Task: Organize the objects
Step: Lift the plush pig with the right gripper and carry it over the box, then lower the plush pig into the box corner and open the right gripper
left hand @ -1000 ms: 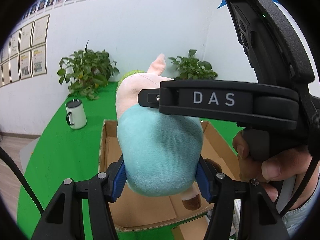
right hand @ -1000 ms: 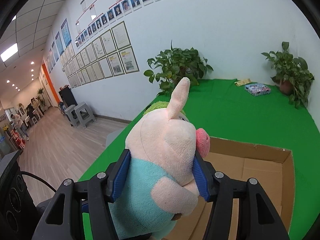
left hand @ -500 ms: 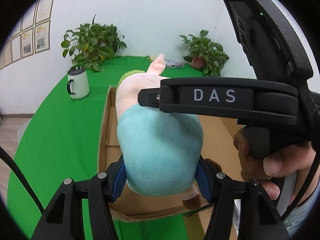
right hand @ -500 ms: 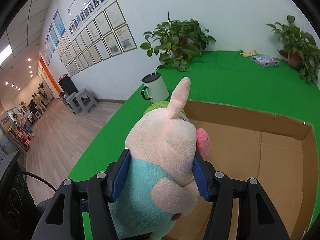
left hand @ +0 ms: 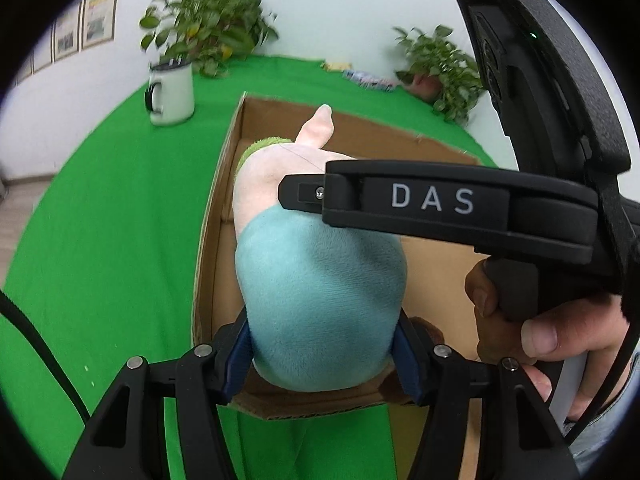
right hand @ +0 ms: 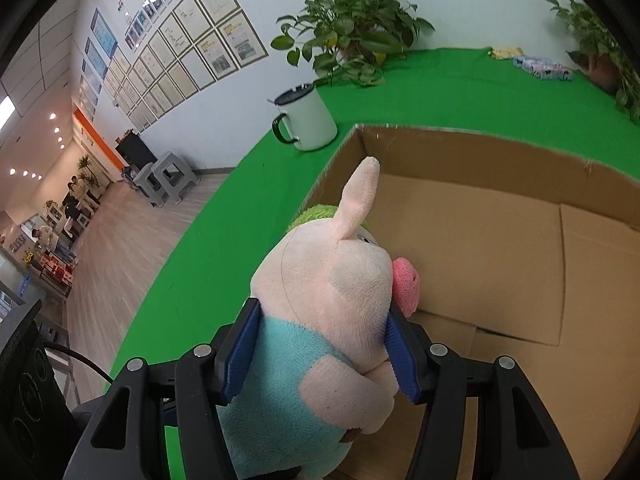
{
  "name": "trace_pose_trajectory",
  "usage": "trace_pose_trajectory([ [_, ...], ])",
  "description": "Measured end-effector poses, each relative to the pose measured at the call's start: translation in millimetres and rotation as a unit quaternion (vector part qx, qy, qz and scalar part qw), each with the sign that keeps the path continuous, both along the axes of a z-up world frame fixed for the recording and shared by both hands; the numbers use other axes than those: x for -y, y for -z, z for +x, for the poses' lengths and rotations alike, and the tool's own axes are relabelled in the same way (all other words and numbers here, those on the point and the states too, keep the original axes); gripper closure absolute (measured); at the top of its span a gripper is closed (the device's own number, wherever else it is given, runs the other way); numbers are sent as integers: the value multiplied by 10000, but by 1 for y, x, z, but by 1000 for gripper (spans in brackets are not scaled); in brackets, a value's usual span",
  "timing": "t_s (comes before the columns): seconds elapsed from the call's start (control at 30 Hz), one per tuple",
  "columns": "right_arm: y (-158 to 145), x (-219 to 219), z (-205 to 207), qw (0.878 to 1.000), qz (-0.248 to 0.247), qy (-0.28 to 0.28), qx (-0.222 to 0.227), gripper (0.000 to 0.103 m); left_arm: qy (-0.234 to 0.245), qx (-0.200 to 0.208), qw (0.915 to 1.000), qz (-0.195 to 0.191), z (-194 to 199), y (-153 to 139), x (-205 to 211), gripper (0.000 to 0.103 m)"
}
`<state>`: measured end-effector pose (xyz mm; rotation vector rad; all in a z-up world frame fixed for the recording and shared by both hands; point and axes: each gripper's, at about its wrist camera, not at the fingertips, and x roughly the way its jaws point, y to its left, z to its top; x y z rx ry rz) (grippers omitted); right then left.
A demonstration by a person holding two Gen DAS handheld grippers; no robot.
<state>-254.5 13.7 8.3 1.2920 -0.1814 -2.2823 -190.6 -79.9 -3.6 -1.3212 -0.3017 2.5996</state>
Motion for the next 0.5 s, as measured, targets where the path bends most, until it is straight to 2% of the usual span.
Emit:
trace_pose_trajectory([
  [0.13,27,8,-11,9997,9,-20,254,46,-79,246,9997,51,-5,14,3,41],
  [0.2,39,12,-16,9996,-7,-38,287,46,-92,214,9997,78,-4,15,5,41],
  [0.5,42,34,-25,9997,-89,-123,176,46,-265,136,9995,-80,8,12,8,36],
])
